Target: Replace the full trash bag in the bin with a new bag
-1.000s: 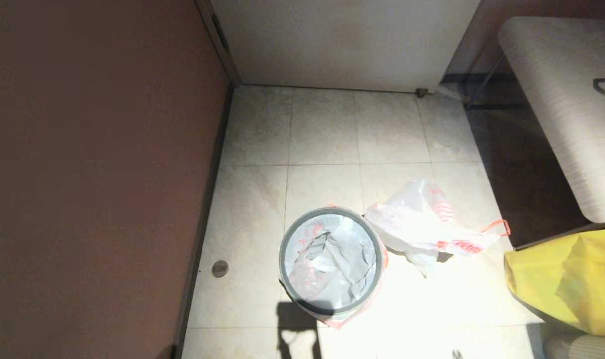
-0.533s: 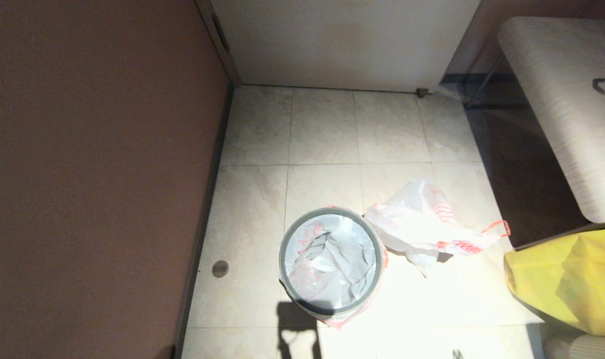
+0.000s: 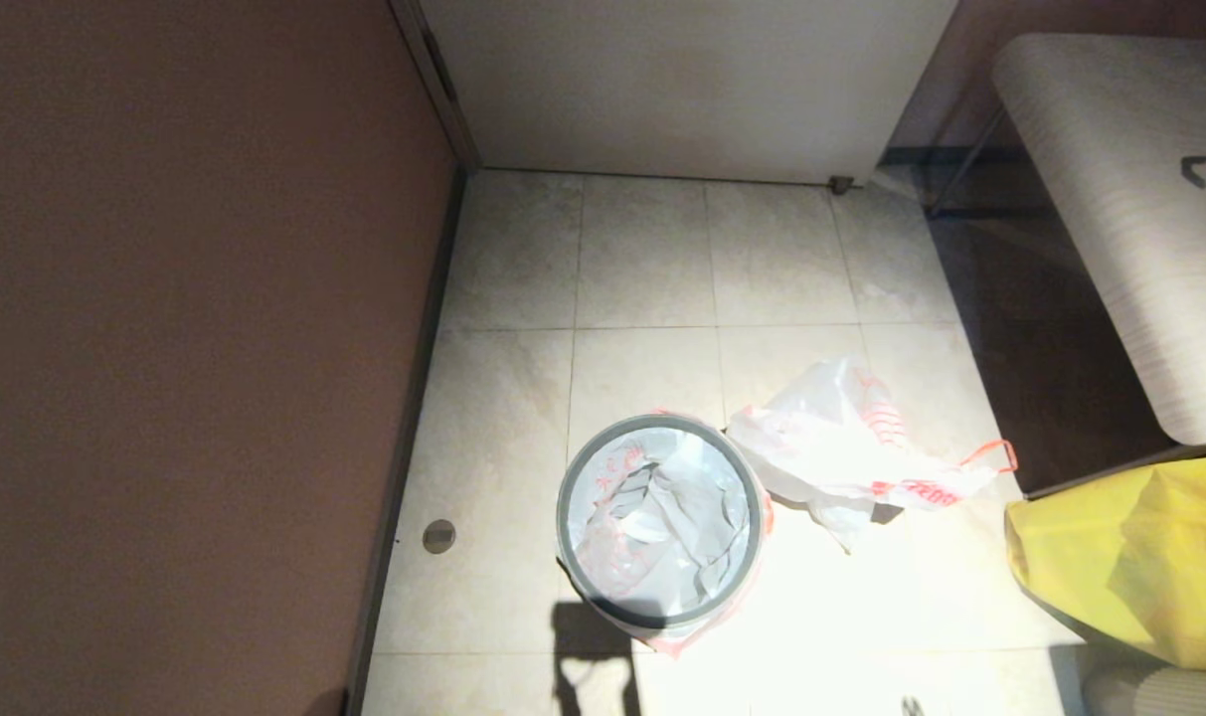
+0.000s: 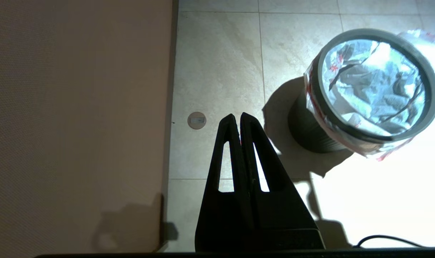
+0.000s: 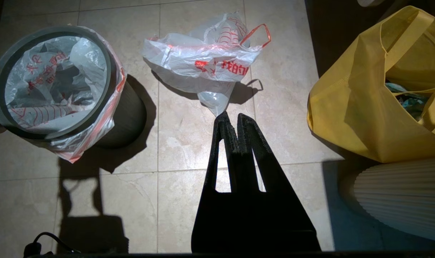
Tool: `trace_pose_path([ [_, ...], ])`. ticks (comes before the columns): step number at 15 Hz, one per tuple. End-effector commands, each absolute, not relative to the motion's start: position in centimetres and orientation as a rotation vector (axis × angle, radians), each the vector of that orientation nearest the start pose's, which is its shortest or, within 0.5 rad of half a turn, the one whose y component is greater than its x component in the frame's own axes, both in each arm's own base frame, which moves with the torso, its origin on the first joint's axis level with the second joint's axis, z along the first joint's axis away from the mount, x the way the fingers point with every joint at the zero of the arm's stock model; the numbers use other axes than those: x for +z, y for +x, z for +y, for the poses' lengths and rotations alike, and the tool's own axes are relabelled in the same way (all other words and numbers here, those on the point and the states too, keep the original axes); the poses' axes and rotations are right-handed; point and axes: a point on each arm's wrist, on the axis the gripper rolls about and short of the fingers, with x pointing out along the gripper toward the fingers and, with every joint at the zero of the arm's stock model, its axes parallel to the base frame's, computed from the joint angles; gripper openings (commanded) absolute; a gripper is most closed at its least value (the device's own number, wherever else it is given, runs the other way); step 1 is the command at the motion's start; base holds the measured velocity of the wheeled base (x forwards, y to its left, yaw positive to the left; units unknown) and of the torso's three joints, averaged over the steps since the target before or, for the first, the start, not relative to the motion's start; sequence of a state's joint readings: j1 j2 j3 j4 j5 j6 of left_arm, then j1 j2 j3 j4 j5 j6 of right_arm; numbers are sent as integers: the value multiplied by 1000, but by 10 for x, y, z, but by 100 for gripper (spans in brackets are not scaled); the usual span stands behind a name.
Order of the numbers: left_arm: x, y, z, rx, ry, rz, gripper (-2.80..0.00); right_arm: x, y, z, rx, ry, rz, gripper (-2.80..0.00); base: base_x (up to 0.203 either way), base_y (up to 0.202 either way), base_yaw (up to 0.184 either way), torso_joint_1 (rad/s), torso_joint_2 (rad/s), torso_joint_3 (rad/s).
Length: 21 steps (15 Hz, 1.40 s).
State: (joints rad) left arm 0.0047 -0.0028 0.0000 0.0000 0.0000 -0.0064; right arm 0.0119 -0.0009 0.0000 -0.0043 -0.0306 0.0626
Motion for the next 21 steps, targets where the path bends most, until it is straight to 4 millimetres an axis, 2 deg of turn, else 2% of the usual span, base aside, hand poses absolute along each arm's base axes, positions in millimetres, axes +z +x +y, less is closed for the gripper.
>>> trace_pose_path([
  [1,75,-23,0,3,0,-3,-280,76,-23,-1,-18,63,-2,-280,0,0,0,0,0,0],
  [21,76,-23,0,0,-4,-3,-280,76,-23,-1,-18,61,-2,-280,0,0,0,0,0,0],
])
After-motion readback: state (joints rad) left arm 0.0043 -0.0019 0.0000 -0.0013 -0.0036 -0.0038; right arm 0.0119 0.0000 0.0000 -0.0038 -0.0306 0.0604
